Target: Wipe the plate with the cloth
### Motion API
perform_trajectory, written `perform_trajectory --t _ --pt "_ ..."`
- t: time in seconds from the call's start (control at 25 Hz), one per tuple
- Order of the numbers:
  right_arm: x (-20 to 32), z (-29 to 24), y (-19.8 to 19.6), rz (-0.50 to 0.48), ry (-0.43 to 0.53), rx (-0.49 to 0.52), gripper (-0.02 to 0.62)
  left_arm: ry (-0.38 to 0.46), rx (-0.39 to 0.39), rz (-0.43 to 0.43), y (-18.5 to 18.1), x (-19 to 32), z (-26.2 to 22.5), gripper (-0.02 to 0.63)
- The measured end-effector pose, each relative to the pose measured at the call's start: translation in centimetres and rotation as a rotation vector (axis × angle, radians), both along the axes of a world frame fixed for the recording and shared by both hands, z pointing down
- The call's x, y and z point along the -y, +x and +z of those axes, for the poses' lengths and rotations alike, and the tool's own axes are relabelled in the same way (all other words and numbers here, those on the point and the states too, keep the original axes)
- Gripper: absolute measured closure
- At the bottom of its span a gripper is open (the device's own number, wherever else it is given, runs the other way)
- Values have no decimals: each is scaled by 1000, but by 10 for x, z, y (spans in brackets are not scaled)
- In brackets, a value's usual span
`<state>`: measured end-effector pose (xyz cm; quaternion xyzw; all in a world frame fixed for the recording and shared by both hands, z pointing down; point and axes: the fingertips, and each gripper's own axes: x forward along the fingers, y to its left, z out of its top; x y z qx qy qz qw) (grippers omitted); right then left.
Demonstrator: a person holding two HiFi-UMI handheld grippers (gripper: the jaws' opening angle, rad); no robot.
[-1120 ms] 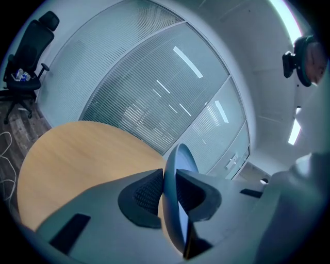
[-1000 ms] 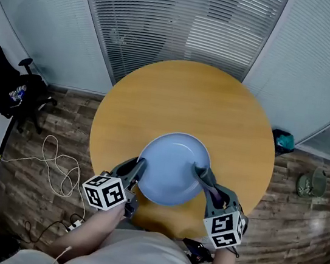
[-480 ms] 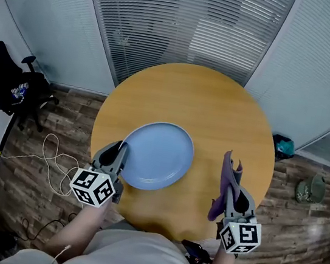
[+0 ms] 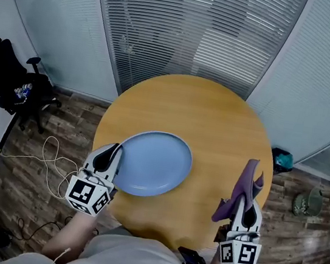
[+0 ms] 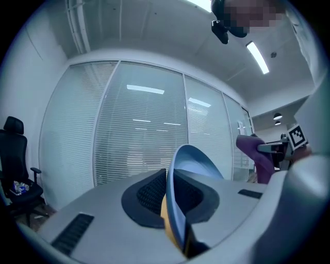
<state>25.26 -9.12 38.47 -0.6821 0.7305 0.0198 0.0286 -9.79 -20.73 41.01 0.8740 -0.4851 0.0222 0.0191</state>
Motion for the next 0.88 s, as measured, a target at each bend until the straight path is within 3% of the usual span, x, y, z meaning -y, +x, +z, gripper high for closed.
perform_trajectory --t 0.28,0.88 --pt "3 -1 -4 13 7 -36 546 31 93 -35 -8 3 0 572" --pt "7 -7 -19 -7 43 -65 546 -27 56 -46 -14 2 12 577"
